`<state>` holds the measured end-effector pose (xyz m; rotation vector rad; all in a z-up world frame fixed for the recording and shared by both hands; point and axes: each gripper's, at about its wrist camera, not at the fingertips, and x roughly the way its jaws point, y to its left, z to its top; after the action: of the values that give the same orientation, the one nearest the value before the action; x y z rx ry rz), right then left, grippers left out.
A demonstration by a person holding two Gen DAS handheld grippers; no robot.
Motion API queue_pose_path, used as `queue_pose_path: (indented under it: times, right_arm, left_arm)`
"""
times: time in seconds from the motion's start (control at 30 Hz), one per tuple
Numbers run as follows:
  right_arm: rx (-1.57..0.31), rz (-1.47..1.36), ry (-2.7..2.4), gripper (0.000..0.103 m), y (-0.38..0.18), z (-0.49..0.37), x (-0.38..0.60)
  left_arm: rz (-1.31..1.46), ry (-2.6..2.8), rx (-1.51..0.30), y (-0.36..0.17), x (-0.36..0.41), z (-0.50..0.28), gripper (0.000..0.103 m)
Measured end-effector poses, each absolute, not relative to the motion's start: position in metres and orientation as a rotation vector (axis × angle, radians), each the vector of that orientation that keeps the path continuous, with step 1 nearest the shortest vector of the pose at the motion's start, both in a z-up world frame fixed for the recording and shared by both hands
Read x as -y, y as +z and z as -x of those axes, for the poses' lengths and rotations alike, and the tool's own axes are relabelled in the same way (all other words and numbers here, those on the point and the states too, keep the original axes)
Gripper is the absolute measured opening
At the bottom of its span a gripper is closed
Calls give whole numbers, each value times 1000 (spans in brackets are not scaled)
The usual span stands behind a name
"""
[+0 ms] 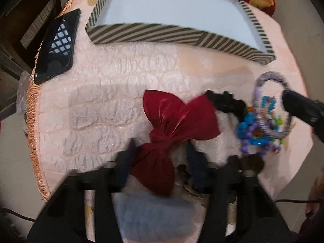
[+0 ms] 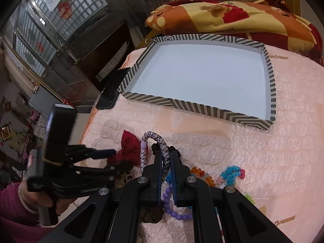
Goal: Organize jewelry
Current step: 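Grasp the red satin bow with the left tool while the right tool grasps the grey braided hair tie, then carry the red bow and grey hair tie into the striped tray and open both tools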
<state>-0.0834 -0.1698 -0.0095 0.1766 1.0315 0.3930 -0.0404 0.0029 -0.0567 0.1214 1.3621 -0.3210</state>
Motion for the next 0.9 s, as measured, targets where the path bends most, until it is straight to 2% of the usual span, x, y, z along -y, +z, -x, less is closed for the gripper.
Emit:
queue_pose_path:
  times: [0.03, 0.13, 0.57, 0.9]
  right_arm:
    - [-1029, -177, 394, 7, -9, 83, 169]
    - [-1019, -191, 395, 7, -7, 78, 168]
    - [-982, -239, 333, 7, 11, 17, 162]
    - [-1046, -330, 259, 7, -23, -56, 163]
  left_arm:
    - [-119, -311, -1350, -56, -5, 39, 20]
    - [-41, -316, -1376, -54, -14, 30, 15]
    - [-57, -275, -1198, 18, -14, -20, 14]
    - [-108, -215, -1234, -6, -7, -84, 14]
